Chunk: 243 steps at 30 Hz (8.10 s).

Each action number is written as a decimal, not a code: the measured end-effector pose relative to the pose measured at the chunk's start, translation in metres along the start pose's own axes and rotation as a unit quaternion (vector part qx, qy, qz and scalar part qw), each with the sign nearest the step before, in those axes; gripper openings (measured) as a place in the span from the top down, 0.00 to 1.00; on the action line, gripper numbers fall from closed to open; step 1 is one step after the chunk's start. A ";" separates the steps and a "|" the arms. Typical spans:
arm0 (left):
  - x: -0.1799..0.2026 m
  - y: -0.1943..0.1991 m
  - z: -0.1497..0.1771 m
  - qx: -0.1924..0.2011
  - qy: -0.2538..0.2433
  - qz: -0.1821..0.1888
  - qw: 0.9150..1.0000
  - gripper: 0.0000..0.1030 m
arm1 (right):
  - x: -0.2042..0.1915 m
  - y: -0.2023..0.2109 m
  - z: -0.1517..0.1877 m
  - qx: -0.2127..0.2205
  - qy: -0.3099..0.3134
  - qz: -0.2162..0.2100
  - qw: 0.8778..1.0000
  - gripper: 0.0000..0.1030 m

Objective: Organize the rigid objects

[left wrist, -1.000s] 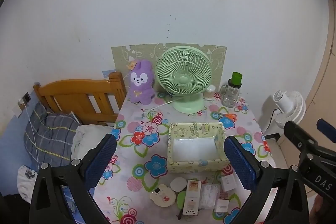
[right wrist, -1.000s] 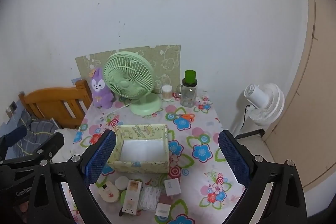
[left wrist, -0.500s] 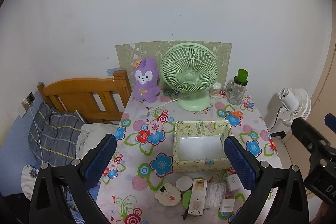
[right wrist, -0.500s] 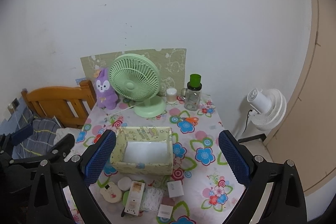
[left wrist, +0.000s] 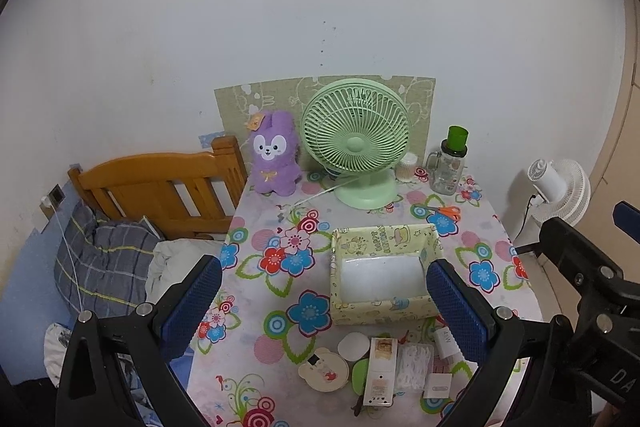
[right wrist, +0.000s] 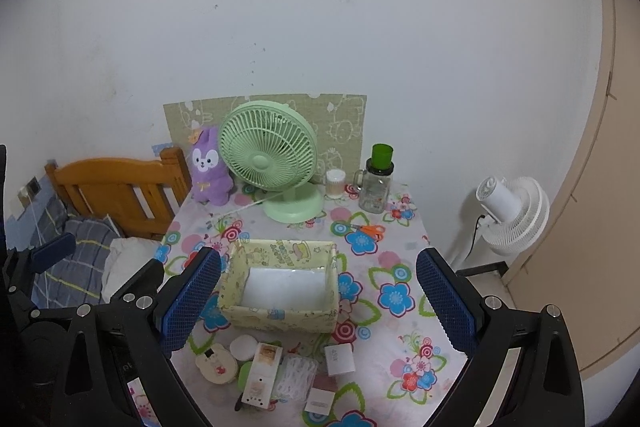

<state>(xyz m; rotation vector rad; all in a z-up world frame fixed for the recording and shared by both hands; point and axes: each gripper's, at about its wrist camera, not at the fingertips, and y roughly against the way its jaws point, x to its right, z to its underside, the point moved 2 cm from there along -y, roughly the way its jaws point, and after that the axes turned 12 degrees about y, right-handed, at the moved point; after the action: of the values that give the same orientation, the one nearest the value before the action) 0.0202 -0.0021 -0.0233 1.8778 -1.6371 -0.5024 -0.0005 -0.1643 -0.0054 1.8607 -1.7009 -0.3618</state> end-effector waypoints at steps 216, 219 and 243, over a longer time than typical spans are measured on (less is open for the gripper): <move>0.046 -0.105 0.076 -0.121 0.001 0.073 0.990 0.56 | -0.021 -0.134 0.070 -0.119 -0.058 -0.061 0.989 0.41; 0.048 -0.105 0.069 -0.116 0.001 0.070 0.991 0.56 | -0.019 -0.136 0.063 -0.115 -0.056 -0.063 0.990 0.41; 0.050 -0.152 0.029 -0.107 0.009 0.056 0.993 0.56 | -0.014 -0.194 0.025 -0.116 -0.045 -0.063 0.990 0.41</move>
<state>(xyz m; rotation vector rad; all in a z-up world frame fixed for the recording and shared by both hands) 0.1253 -0.0459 -0.1396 1.6209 -1.5991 -0.5878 0.1406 -0.1538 -0.1406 1.8066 -1.5291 -0.6749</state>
